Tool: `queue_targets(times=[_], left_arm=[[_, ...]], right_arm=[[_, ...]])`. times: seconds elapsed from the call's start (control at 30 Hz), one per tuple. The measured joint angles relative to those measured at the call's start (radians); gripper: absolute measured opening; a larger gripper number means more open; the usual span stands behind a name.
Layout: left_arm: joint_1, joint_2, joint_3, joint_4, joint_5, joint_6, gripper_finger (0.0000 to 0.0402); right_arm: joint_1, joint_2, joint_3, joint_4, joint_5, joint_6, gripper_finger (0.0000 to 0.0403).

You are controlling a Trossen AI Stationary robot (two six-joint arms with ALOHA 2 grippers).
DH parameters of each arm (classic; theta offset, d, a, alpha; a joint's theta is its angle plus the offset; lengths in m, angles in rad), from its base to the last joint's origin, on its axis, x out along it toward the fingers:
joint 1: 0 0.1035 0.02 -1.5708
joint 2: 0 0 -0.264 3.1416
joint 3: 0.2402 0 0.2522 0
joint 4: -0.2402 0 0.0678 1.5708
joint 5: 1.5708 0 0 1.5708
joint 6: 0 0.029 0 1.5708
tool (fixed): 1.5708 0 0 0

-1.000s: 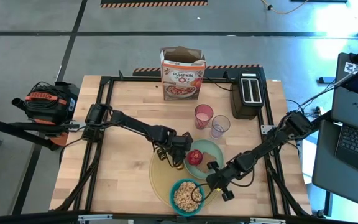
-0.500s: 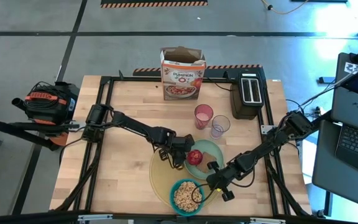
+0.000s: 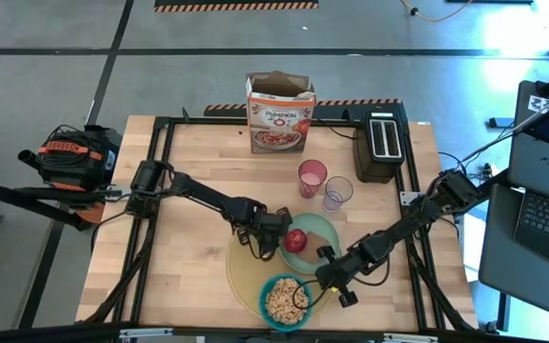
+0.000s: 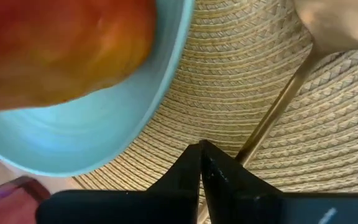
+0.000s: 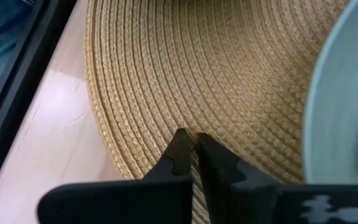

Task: Arrange a breakfast setting
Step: Put the spoon on the brown table mat to the left side of the blue bowl

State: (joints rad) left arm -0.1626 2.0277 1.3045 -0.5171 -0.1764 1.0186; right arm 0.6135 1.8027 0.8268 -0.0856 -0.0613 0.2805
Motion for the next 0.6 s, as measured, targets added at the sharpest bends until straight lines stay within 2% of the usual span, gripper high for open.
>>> queue_targets(times=[0.27, 0.43, 0.6], left_arm=[[-0.022, -0.001, 0.0, -0.065, -0.091, -0.016, 0.0007], [-0.031, -0.045, -0.007, -0.106, -0.181, -0.023, 0.0007], [-0.029, -0.136, -0.003, -0.118, -0.173, -0.031, 0.0007]], right_arm=[[-0.008, 0.0, 0.0, 0.003, 0.017, -0.018, 0.0007], [-0.008, 0.0, 0.0, 0.003, 0.024, -0.018, 0.0007], [-0.008, 0.0, 0.0, 0.003, 0.024, -0.018, 0.0007]])
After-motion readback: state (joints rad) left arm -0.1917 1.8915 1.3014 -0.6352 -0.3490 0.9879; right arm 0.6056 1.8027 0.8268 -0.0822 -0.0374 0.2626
